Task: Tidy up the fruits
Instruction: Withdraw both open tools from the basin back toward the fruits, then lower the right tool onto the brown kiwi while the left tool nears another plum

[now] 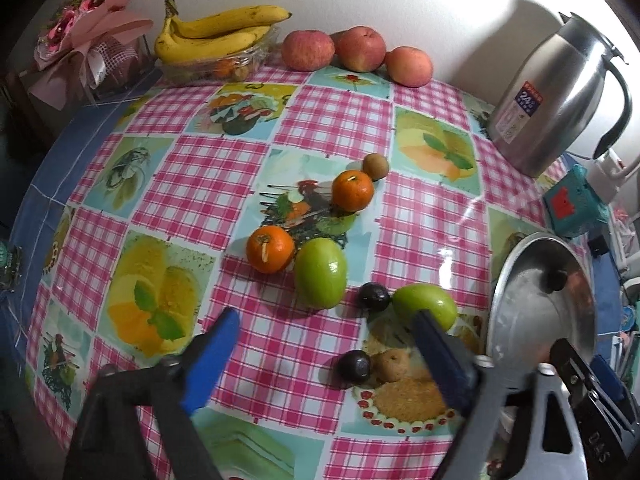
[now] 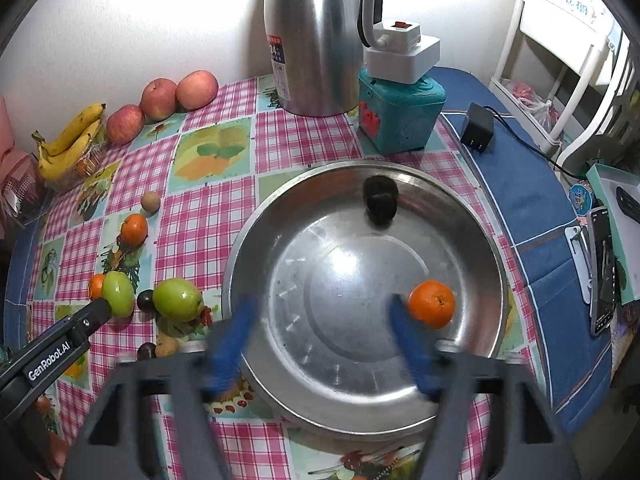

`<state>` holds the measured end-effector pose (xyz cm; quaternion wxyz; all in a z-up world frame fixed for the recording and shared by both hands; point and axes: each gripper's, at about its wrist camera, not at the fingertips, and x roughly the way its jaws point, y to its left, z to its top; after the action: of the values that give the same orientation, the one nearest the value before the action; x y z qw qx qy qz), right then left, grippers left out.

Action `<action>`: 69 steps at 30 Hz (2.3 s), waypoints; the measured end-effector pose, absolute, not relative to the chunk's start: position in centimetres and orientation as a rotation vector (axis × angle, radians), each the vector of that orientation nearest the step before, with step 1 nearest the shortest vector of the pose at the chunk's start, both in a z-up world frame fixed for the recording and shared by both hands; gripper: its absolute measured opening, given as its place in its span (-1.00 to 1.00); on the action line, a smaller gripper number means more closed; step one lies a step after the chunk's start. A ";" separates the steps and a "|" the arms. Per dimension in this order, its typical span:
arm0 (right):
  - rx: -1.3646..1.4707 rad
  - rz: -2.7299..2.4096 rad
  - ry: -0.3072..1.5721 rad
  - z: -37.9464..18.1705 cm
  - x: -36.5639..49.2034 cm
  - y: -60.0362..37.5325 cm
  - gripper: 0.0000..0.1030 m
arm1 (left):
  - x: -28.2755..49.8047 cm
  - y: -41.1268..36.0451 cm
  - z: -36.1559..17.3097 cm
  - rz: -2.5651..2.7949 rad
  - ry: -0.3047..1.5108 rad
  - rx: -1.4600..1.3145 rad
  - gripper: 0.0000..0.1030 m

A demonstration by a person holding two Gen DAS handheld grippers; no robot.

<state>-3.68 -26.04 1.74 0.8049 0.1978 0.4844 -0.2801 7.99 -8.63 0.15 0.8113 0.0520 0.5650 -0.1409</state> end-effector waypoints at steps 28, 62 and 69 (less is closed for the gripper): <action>0.470 -0.625 1.029 1.1 -4.6 -26.5 0.84 | 8.0 -5.3 0.9 -0.266 1.101 0.197 1.00; 0.490 -0.556 0.993 1.6 -2.9 -22.3 0.84 | 11.8 -0.7 2.8 -0.345 1.091 0.148 1.00; 0.458 -0.460 1.029 1.1 -0.5 -19.3 0.84 | 12.8 0.9 1.7 -0.341 1.159 0.064 1.00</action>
<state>-0.48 -19.26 1.12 0.8206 0.2152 0.4832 -0.2162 12.76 0.87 1.68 0.8224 0.0303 0.5450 -0.1603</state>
